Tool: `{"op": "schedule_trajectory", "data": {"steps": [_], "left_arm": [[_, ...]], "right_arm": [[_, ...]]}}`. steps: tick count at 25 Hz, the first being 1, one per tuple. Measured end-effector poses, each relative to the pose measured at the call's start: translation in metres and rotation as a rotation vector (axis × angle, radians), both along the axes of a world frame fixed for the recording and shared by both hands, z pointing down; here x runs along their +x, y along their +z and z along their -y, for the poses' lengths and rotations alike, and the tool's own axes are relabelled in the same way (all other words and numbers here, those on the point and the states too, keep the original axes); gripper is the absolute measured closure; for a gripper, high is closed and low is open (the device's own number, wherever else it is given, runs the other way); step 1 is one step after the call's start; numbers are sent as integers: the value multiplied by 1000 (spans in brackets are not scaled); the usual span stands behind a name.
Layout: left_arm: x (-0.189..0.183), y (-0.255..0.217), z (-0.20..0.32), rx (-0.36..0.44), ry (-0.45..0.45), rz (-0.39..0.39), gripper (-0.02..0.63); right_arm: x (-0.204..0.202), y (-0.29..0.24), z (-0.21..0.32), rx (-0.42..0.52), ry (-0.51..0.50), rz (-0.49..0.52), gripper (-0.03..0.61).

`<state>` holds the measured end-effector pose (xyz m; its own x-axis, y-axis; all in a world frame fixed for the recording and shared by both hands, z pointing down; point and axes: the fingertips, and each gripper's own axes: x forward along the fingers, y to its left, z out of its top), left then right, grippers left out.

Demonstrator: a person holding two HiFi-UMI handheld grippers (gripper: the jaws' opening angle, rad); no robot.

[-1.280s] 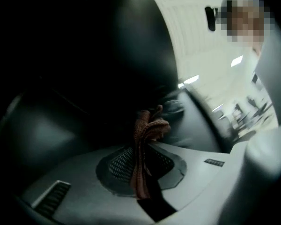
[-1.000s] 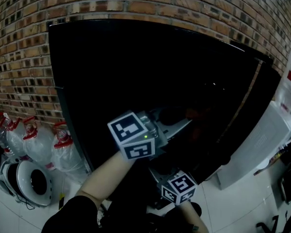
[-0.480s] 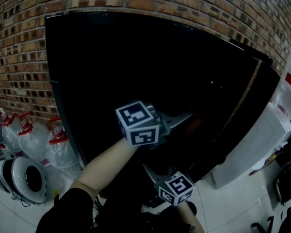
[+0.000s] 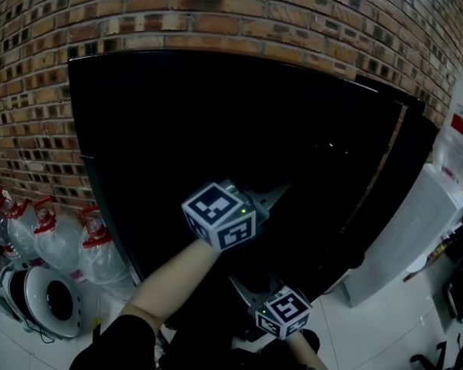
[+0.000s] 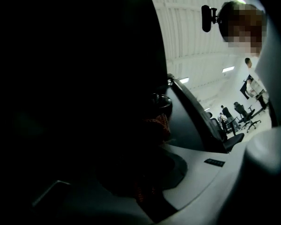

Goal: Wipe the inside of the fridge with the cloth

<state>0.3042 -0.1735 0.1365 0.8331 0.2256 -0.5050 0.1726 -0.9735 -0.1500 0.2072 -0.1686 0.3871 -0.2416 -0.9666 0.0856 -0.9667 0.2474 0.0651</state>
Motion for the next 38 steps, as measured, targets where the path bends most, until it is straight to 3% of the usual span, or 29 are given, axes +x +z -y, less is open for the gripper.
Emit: {"op": "schedule_trajectory", "data": {"steps": [5, 22, 38], "left_arm": [[15, -1, 25, -64, -53, 3, 566], [48, -7, 83, -75, -249, 1, 566], [81, -9, 142, -92, -315, 7, 568]], "right_arm": [[0, 0, 0, 14, -9, 1, 476], [-4, -3, -5, 12, -55, 34, 476], [-9, -7, -7, 22, -101, 60, 476]]}}
